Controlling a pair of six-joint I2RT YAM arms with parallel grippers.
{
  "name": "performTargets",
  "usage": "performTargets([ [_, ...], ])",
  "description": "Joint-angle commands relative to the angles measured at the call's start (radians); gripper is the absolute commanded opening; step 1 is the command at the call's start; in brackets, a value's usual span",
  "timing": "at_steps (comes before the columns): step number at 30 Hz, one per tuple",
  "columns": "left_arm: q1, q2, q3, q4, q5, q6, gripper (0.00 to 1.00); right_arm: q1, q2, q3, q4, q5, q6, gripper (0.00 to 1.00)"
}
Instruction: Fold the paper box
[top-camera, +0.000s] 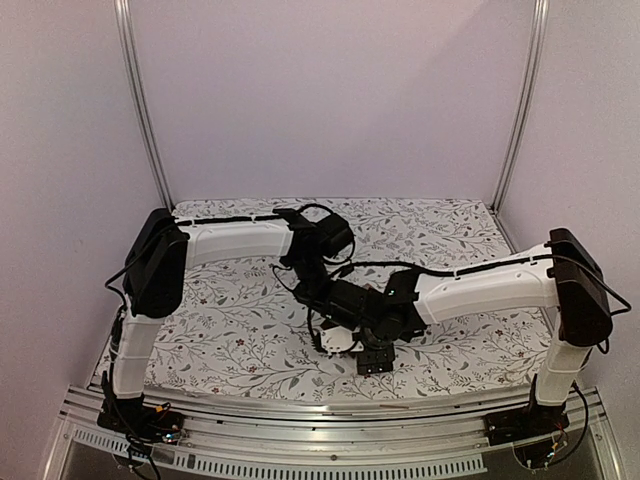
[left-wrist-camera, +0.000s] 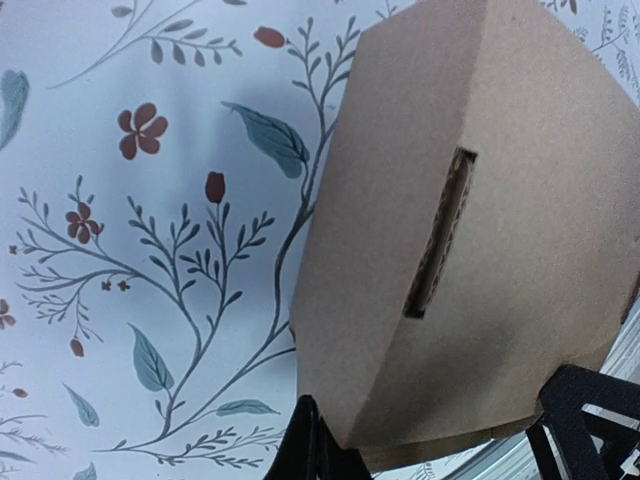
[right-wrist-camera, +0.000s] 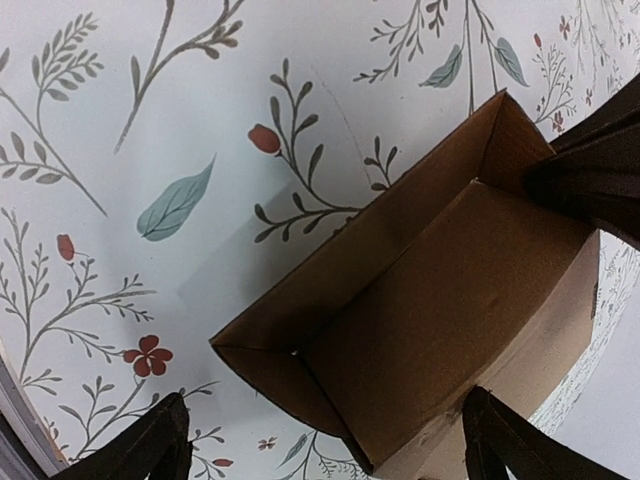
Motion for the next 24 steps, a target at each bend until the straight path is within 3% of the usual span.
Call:
performTargets([
  [1,0.012,-0.001,0.024,0.032,0.093,-0.08,0.0,0.022,0.066,0.002,-0.025,-0.057,0.051,0.94],
  [5,0.017,-0.019,-0.01,0.06,0.122,-0.112,0.0,0.027,0.082,0.019,-0.027,-0.062,0.087,0.99],
  [12,0.02,-0.04,-0.048,0.1,0.156,-0.139,0.0,0.036,0.108,0.007,0.02,0.008,0.131,0.98],
  [24,0.025,-0.05,-0.075,0.125,0.164,-0.153,0.0,0.034,0.148,0.009,0.072,0.051,0.163,0.69],
])
